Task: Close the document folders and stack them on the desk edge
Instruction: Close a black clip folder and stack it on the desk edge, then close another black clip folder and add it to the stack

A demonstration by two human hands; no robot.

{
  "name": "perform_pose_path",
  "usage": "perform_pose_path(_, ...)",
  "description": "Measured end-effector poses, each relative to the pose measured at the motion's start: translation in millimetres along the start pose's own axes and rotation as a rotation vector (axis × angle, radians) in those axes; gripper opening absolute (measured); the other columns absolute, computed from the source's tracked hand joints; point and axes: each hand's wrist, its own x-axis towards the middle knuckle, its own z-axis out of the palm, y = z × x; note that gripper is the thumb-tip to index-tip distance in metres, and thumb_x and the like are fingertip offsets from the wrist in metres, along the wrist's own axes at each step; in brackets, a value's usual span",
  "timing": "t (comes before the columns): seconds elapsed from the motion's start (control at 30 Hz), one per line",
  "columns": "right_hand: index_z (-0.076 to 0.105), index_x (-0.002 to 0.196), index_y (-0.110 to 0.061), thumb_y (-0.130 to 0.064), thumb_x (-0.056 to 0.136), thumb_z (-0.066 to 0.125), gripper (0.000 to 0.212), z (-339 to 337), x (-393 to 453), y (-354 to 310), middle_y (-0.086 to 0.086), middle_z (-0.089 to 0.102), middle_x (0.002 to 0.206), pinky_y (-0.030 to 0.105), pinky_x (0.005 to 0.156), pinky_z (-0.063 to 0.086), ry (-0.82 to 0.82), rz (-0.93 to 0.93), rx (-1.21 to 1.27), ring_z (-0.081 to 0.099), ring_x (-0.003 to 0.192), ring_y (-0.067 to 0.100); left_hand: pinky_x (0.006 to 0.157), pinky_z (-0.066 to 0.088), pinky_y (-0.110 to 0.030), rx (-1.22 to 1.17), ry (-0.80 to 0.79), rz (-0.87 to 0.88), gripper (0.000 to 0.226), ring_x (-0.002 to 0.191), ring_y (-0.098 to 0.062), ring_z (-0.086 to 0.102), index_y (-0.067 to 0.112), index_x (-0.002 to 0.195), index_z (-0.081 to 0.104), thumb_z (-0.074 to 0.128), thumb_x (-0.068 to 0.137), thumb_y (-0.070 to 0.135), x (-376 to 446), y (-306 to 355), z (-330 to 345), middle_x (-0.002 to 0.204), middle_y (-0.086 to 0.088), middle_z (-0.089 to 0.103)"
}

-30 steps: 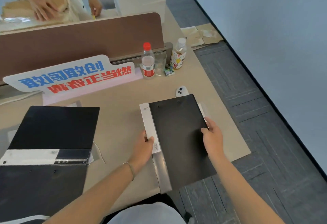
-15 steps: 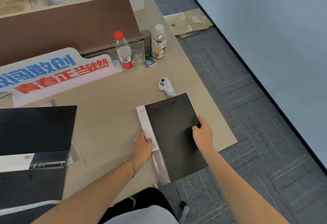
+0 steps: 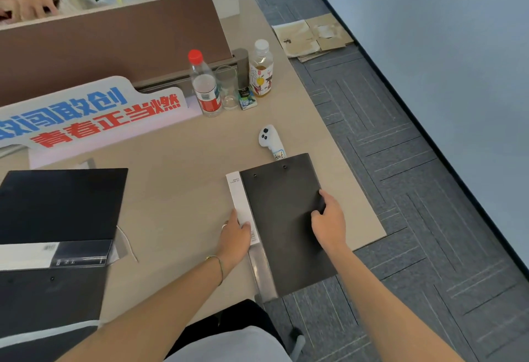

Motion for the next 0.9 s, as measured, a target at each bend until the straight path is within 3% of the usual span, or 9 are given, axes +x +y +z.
perform_pose_path(0.1,0.042,0.146,-0.026,-0.009,0.091,0.056,0.059,6.3,0.2,-6.9,-0.002,0.047,0.147,0.043,0.114,0.039,0.005,-0.077,-0.046,0.044,0.135,0.023,0.072,0.048,-0.036,-0.043,0.015,0.020,0.025,0.089,-0.030,0.064,0.020,0.116,0.054,0.041,0.095,0.015,0.8,0.2,-4.8,0.107,-0.017,0.066)
perform_pose_path(0.2,0.040,0.146,-0.031,-0.013,0.092,0.059,0.059,16.4,-0.8,-20.5,-0.001,0.038,0.155,0.045,0.116,0.037,0.005,-0.140,-0.122,0.037,0.142,0.023,0.067,0.048,-0.031,-0.085,0.046,0.040,0.041,0.087,-0.026,0.065,0.027,0.134,0.052,0.041,0.096,0.016,2.9,0.1,-14.5,0.113,-0.014,0.066)
perform_pose_path(0.3,0.041,0.146,-0.031,-0.012,0.092,0.060,0.060,29.0,-5.0,-43.0,-0.001,0.036,0.156,0.044,0.117,0.034,0.030,-0.235,-0.178,0.032,0.145,0.022,0.088,0.052,-0.039,-0.109,0.133,0.080,0.056,0.109,-0.033,0.063,0.028,0.153,0.039,0.040,0.097,0.021,2.8,-1.9,-33.3,0.124,-0.015,0.064)
perform_pose_path(0.37,0.042,0.146,-0.029,-0.009,0.091,0.060,0.061,40.8,-9.4,-60.6,-0.002,0.037,0.156,0.043,0.118,0.034,0.021,-0.293,-0.184,0.031,0.146,0.020,0.096,0.048,-0.037,-0.116,0.192,0.121,0.056,0.117,-0.031,0.059,0.024,0.156,0.037,0.041,0.101,0.016,-0.3,-3.9,-50.3,0.128,-0.013,0.059)
perform_pose_path(0.47,0.045,0.146,-0.024,-0.005,0.090,0.059,0.060,62.3,-18.4,-87.3,0.001,0.040,0.154,0.042,0.117,0.034,-0.008,-0.390,-0.191,0.032,0.145,0.021,0.100,0.042,-0.027,-0.113,0.238,0.171,0.055,0.124,-0.021,0.054,0.025,0.156,0.036,0.041,0.103,0.012,-10.4,-10.1,-80.4,0.135,-0.005,0.051)
perform_pose_path(0.57,0.048,0.142,-0.020,-0.001,0.086,0.055,0.059,87.2,-34.3,-113.3,0.001,0.046,0.148,0.043,0.115,0.036,-0.059,-0.475,-0.173,0.037,0.140,0.022,0.095,0.042,-0.026,-0.086,0.281,0.197,0.056,0.121,-0.018,0.055,0.028,0.155,0.038,0.041,0.102,0.010,-18.0,-27.2,-112.3,0.134,-0.001,0.049)
perform_pose_path(0.77,0.047,0.143,-0.023,0.001,0.081,0.053,0.067,146.0,-70.2,-162.8,0.003,0.043,0.149,0.038,0.114,0.034,-0.196,-0.618,-0.203,0.036,0.139,0.022,0.092,0.049,-0.032,-0.114,0.379,0.175,0.055,0.108,-0.017,0.059,0.032,0.151,0.038,0.041,0.101,0.009,-38.8,-71.9,-182.3,0.127,-0.001,0.050)
perform_pose_path(0.9,0.046,0.144,-0.024,-0.001,0.084,0.052,0.065,188.2,-98.1,-190.7,0.000,0.043,0.150,0.038,0.117,0.033,-0.261,-0.695,-0.231,0.035,0.140,0.021,0.101,0.052,-0.037,-0.183,0.442,0.127,0.057,0.117,-0.017,0.062,0.033,0.156,0.032,0.044,0.104,0.012,-53.3,-107.7,-226.9,0.138,0.001,0.049)
